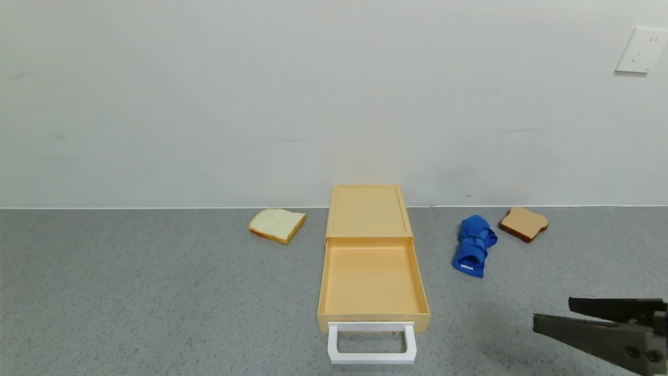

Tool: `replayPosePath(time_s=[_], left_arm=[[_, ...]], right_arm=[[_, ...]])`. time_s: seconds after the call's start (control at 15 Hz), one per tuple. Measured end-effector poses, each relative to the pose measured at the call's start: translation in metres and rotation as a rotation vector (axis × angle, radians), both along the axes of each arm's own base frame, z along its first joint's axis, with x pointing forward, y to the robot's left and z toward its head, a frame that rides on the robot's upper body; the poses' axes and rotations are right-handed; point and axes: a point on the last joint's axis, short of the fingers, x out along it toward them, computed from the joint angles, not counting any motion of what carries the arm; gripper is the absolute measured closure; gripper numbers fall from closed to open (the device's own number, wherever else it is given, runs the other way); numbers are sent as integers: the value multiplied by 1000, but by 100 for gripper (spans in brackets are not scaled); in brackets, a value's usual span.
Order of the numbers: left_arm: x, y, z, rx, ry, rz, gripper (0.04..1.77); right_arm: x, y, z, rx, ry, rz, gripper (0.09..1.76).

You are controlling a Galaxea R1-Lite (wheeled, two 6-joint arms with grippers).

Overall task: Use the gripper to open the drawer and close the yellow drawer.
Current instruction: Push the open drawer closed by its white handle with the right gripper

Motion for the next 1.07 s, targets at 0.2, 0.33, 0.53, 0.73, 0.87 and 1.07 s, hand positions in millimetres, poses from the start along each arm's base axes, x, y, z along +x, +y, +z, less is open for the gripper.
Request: replayPosePath(time_s=[0.2,0.33,0.53,0.73,0.87,1.07], left_arm=[[0,0,0,0,0,0,9],[0,0,0,0,0,0,9],[0,0,0,0,0,0,9],[0,0,0,0,0,0,9],[0,0,0,0,0,0,9],[0,0,0,0,0,0,9]], right_arm=[[-12,-12,1,20,-36,-18,14],[-15,-14,0,23,-41,-21,14],[-17,-15,0,29,-45,-18,14],[-17,-16,0,30,-44,-19,14],[-18,-16,0,30,-44,-19,14],[-18,-16,0,31,-44,-19,14]])
